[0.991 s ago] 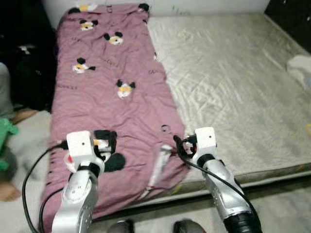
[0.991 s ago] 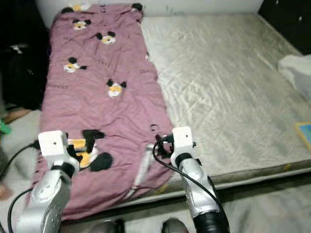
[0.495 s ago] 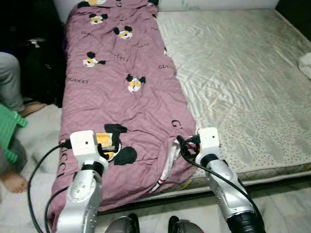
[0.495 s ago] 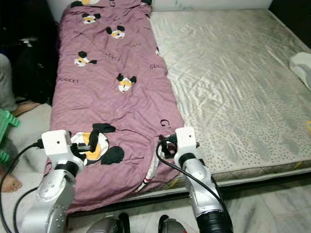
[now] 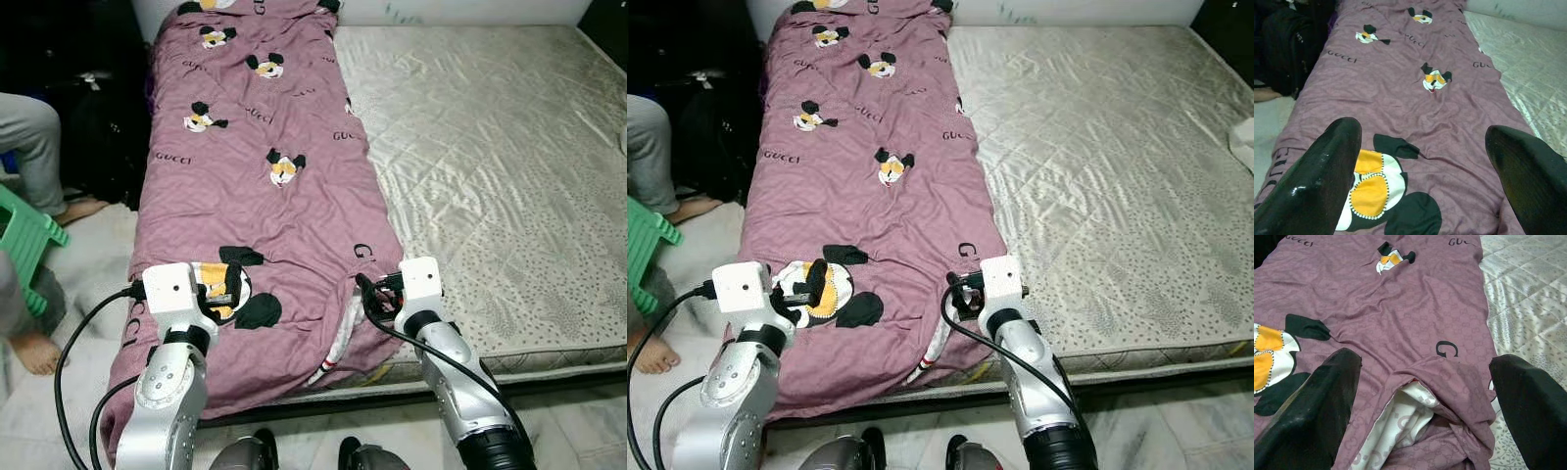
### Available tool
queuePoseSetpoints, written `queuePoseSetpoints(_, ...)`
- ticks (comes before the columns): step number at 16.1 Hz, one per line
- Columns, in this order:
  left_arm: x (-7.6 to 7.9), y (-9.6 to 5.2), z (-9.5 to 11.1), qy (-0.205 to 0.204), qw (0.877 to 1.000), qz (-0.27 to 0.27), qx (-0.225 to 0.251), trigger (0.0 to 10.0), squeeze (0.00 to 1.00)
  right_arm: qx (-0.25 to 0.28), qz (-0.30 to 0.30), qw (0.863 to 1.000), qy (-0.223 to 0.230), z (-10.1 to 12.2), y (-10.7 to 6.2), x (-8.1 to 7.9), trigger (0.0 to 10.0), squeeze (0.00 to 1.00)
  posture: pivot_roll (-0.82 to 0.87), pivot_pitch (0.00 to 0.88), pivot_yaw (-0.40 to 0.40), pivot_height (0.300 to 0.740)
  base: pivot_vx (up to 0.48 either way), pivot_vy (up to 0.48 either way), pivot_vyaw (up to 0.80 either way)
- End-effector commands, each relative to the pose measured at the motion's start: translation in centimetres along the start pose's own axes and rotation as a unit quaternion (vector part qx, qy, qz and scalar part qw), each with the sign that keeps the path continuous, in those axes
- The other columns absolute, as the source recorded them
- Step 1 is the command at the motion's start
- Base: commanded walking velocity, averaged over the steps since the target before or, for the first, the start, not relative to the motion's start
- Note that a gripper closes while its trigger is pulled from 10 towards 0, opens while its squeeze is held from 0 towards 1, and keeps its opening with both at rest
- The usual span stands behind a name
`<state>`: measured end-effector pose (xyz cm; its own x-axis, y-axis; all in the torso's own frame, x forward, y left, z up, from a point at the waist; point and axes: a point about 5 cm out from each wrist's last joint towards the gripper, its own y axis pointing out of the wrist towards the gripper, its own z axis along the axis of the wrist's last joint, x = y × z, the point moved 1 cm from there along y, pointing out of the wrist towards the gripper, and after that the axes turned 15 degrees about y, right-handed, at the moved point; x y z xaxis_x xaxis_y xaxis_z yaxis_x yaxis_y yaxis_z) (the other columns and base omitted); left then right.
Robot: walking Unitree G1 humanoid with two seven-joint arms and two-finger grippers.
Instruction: Clean up the room
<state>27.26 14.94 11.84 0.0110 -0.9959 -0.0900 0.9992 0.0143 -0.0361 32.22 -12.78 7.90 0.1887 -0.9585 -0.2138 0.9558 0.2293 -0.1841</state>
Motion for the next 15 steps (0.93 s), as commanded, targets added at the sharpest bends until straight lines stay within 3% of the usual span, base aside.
queuePoseSetpoints(1, -0.06, -0.09, -0.38, 0.004, 1.000, 0.001, -0.007, 10.0, 0.00, -0.003, 0.003, 1.000, -0.002, -0.22, -0.05, -0.02, 10.0, 0.00, 0.02, 0.218, -0.018, 0.706, 0.000, 0.000, 0.00)
queuePoseSetpoints(5, 0.09, -0.03, -0.43, 0.001, 1.000, 0.000, -0.008, 10.0, 0.00, 0.000, 0.005, 1.000, 0.003, -0.16, -0.02, -0.06, 10.0, 0.00, 0.01, 0.221, -0.016, 0.677, 0.000, 0.000, 0.00)
queuePoseSetpoints(15, 0.30, 0.19, -0.38, -0.001, 1.000, 0.003, -0.007, 10.0, 0.00, -0.001, 0.011, 1.000, -0.002, -0.07, 0.12, -0.09, 10.0, 0.00, 0.01, 0.225, -0.021, 0.673, 0.000, 0.000, 0.00)
